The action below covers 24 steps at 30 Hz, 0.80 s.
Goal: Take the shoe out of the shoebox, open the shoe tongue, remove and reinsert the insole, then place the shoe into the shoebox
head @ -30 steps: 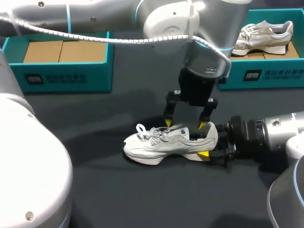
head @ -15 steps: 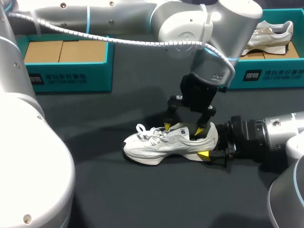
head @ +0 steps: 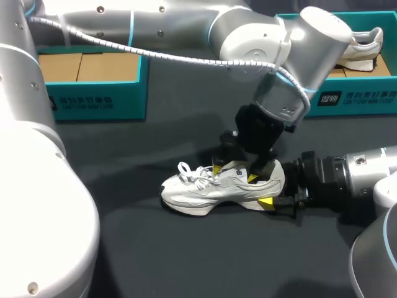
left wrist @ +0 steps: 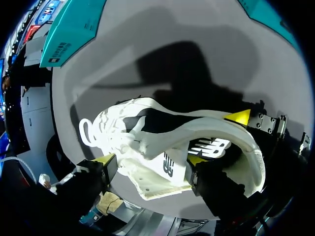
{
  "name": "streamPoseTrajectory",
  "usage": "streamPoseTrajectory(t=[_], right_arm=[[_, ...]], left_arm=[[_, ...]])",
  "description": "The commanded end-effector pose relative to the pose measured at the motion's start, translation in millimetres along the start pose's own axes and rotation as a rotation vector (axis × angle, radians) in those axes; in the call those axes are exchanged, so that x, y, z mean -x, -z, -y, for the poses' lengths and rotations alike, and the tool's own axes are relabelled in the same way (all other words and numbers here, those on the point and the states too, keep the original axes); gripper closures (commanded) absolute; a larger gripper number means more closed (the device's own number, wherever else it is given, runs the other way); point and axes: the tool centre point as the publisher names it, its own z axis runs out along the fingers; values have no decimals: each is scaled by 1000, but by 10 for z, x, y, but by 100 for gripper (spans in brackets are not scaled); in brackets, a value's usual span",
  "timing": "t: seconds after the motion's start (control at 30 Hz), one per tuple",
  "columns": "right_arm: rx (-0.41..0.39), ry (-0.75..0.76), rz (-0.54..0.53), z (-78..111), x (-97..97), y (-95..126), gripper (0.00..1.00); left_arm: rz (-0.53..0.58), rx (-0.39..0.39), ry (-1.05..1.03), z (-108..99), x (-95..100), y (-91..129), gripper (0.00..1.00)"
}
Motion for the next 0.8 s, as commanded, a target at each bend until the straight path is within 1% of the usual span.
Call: streamPoseTrajectory(t=[0.03, 0.1, 0.23, 0.3, 0.4, 0.47, 0.57, 0.63, 0.67, 0.7, 0.8], right_arm=[[-4, 0, 2, -6, -10, 0, 100], [-4, 0, 2, -6, -10, 0, 100], [-4, 0, 2, -6, -10, 0, 100], [-4, 0, 2, -6, -10, 0, 100], [-4, 0, 2, -6, -10, 0, 100], [-4, 0, 2, -6, -10, 0, 100], [-4, 0, 2, -6, -10, 0, 100], [-4, 0, 2, -6, -10, 0, 100], [-4, 0, 2, -6, -10, 0, 100], [-4, 0, 2, -6, -10, 0, 100], [-4, 0, 2, -6, -10, 0, 100]], left_arm=[[29, -8, 13, -40, -38, 14, 28], [33, -9, 14, -40, -15, 21, 35], [38, -18, 19, -45, 44, 58, 50], [38, -28, 19, -49, 72, 77, 53], [32, -38, 21, -53, 112, 109, 54], [25, -45, 23, -52, 132, 131, 58], [12, -53, 25, -54, 161, 162, 71], [-8, -61, 34, -60, 195, 183, 91], [-16, -62, 35, -61, 206, 186, 94], [-34, -62, 38, -65, 234, 193, 100], [-89, -66, 44, -90, 327, 205, 100]])
